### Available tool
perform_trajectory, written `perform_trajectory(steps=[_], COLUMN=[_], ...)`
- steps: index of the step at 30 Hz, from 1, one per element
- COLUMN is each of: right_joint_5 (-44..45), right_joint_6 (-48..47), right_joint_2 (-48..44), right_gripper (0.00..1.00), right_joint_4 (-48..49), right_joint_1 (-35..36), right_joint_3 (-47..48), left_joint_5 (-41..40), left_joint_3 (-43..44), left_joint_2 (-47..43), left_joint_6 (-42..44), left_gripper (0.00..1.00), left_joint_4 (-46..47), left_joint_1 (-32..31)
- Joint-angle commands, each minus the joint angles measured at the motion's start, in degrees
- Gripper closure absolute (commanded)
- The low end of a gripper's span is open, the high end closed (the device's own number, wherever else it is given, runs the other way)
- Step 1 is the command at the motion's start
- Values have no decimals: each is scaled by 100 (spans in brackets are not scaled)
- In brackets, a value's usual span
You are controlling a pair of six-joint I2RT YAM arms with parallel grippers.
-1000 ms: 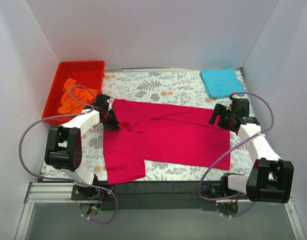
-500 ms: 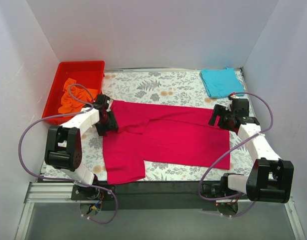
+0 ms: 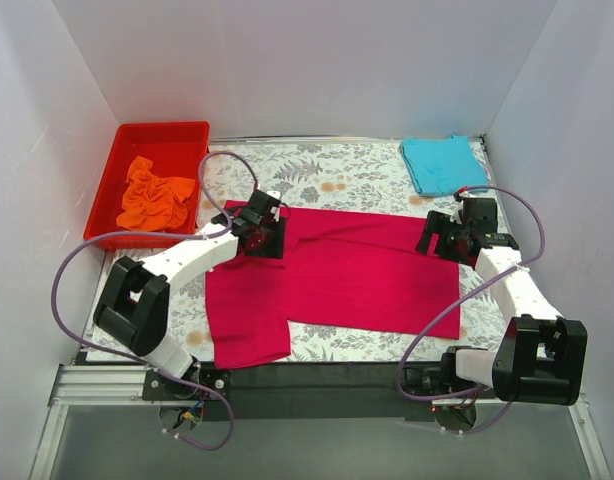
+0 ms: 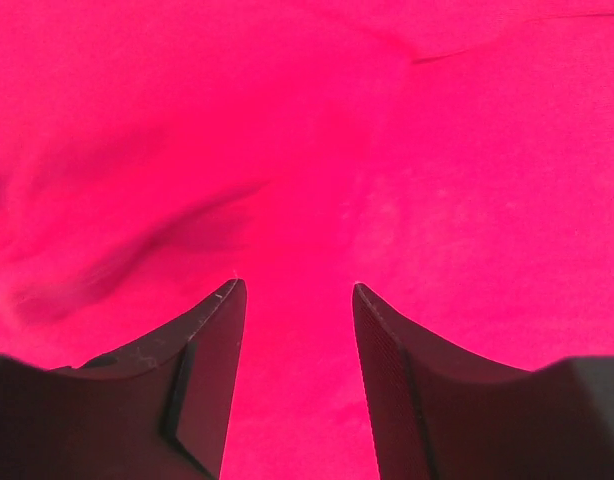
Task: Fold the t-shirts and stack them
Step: Fold the tshirt
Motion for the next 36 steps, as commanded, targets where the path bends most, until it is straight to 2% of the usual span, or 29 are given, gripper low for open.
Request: perform_trajectory(steps=[1,9,18,23,29,36], right_joint_5=[-74,-109,-83,-74,-48,57], right_joint_6=[-117,-108,-126,-117,-117,-135], right_joint_2=[-58,-41,-41,-32,-58,-76], right_gripper=[23,23,22,22,22,22], right_joint_4=[-14,-23,-23,-23,-31,-31], right_joint_1=[3,3,3,3,3,3], right_joint_3=[173,172,129,120,102,164], left_joint_5=[-231,6,234,235,243,682], left_joint_3=[333,616,625,598,712,958], left_joint_2=[355,1075,1367,1437,1376,1261], left_joint_6=[411,596,631,622,640,508], left_gripper=[56,59,62,73,99,100], left_joint_4=[280,377,342,351,290,-246], left_joint_1=[-237,-361,-431,-484,-493,-493])
